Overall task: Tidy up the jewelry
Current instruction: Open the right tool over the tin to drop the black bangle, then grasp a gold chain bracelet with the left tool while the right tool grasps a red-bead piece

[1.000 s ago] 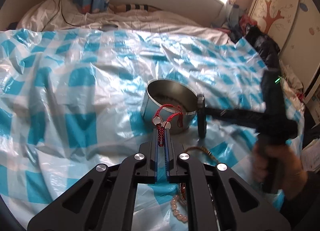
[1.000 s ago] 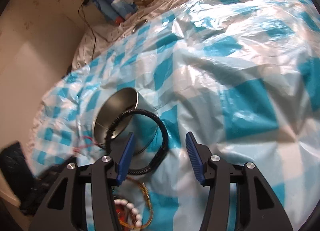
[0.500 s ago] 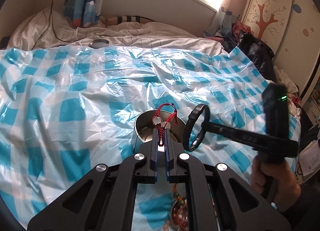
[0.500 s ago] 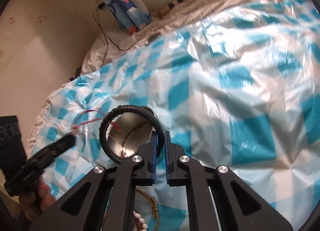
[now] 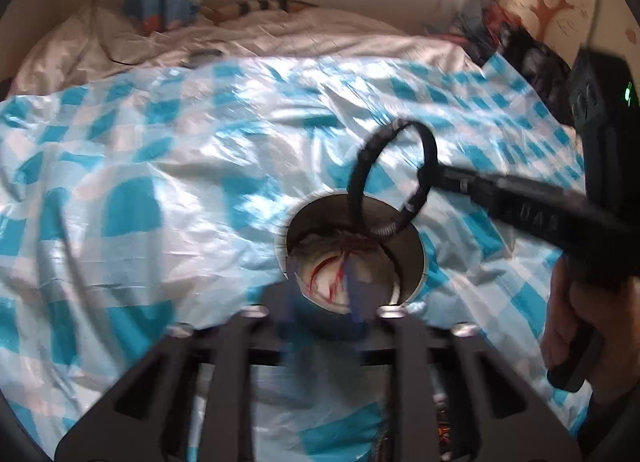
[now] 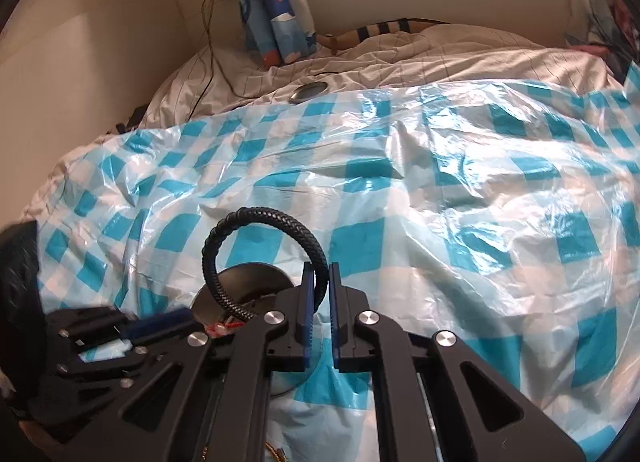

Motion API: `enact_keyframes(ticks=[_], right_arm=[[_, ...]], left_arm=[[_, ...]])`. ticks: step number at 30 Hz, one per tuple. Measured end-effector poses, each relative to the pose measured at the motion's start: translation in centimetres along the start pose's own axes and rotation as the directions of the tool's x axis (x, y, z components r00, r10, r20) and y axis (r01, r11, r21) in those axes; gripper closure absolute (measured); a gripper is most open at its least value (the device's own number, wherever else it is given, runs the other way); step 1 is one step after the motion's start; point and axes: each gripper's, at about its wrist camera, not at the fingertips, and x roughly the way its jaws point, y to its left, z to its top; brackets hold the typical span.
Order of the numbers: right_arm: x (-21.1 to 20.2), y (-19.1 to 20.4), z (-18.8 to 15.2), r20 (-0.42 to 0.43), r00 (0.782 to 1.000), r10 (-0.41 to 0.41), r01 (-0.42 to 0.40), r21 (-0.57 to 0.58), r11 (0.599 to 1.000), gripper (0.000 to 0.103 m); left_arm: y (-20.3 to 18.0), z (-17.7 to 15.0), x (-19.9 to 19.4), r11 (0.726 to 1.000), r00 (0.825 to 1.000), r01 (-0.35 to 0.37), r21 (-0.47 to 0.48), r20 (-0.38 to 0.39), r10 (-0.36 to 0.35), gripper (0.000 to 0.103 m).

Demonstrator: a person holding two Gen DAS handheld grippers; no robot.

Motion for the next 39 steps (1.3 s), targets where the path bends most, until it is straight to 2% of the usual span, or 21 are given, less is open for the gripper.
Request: enact_keyframes(ticks=[1, 4, 6, 7, 8, 11, 14, 16, 18, 20, 22, 26, 28, 29, 31, 32, 36, 39], right_arm=[[0.3, 0.4, 0.0, -0.018, 1.0, 0.009, -0.009, -0.009, 1.0, 0.095], [1.7, 1.7, -0.4, -0.104, 0.994, 0.027, -0.032, -0.048, 0.998, 0.093], [1.8, 1.7, -0.6, -0.109, 0.994, 0.017, -0.022, -0.042, 0.999, 0.077], [1.6, 1.5, -0.5, -0.101, 0.995, 0.008, -0.011, -0.035, 0.999, 0.063], [1.2, 1.3, -0.4, -0.088, 0.996, 0.002, -0.004, -0.026, 1.0, 0.057], [-0.7, 0.2, 0.1, -0.049, 0.999, 0.014, -0.014, 0.006, 1.0, 0.057], [-2.9, -0.8, -0.4, -0.025, 1.0, 0.014, -0.014, 0.028, 1.0, 0.052], [-4.0, -1.5, -1.4, -0.038, 0.999, 0.022, -0.02, 0.05, 0.999, 0.049], [-4.9, -2.1, -2.8, -0.059, 0.997, 0.043, -0.039, 0.067, 0.997, 0.049], [-5.7, -2.4, -4.1, -0.073, 0.996, 0.044, -0.039, 0.074, 0.997, 0.048], [-6.3, -2.8, -5.4, -0.094, 0.995, 0.044, -0.037, 0.077, 0.996, 0.046], [-7.1, -3.0, -7.0, -0.116, 0.993, 0.02, -0.015, 0.044, 0.999, 0.039], [-7.0, -3.4, -7.5, -0.141, 0.99, 0.018, -0.011, 0.049, 0.999, 0.039], [-7.1, -3.5, -7.6, -0.154, 0.988, 0.027, -0.018, 0.057, 0.998, 0.039], [-7.7, -3.5, -7.8, -0.163, 0.985, 0.055, -0.046, 0.057, 0.997, 0.039], [-8.0, -3.4, -7.9, -0.166, 0.984, 0.062, -0.054, 0.052, 0.997, 0.039], [-9.2, -2.3, -8.5, -0.173, 0.979, 0.11, -0.109, 0.016, 0.994, 0.039], [-9.0, -1.3, -9.3, -0.198, 0.968, 0.154, -0.159, -0.013, 0.987, 0.039]], left_arm=[[0.5, 0.0, -0.5, 1.0, 1.0, -0.009, -0.021, 0.02, 0.009, 0.056], [2.5, -0.1, -1.9, 0.994, 0.999, 0.008, -0.108, 0.053, -0.002, 0.055], [3.3, -0.2, -2.3, 0.99, 0.998, 0.009, -0.141, 0.056, -0.001, 0.055], [3.3, -0.3, -2.4, 0.99, 0.999, 0.009, -0.142, 0.052, -0.002, 0.055], [3.2, -0.3, -2.5, 0.99, 0.999, 0.01, -0.138, 0.05, -0.003, 0.055], [2.6, -1.1, -2.9, 0.993, 0.999, 0.014, -0.115, 0.038, -0.009, 0.055], [1.5, -3.1, -2.5, 0.994, 0.999, 0.044, -0.099, -0.021, -0.047, 0.053], [0.4, -4.6, -1.2, 0.989, 0.989, 0.097, -0.109, -0.102, -0.109, 0.052], [-0.9, -5.6, -0.1, 0.988, 0.979, 0.12, -0.092, -0.152, -0.133, 0.052], [-2.9, -6.0, 0.5, 0.991, 0.974, 0.131, -0.028, -0.183, -0.134, 0.052], [-3.8, -6.4, 0.6, 0.991, 0.972, 0.135, -0.005, -0.195, -0.133, 0.052], [-4.2, -6.8, 1.1, 0.975, 0.95, 0.207, -0.079, -0.223, -0.219, 0.052], [-4.1, -6.9, 1.3, 0.968, 0.943, 0.227, -0.103, -0.226, -0.245, 0.067], [-4.1, -7.0, 1.5, 0.971, 0.944, 0.215, -0.104, -0.232, -0.234, 0.081], [-3.9, -7.2, 1.8, 0.974, 0.948, 0.202, -0.105, -0.23, -0.221, 0.095], [-3.6, -7.2, 1.8, 0.973, 0.949, 0.2, -0.115, -0.225, -0.222, 0.097], [-2.5, -6.5, 1.0, 0.964, 0.955, 0.219, -0.152, -0.171, -0.244, 0.098], [-2.0, -5.8, -0.3, 0.949, 0.952, 0.262, -0.178, -0.112, -0.284, 0.098]])
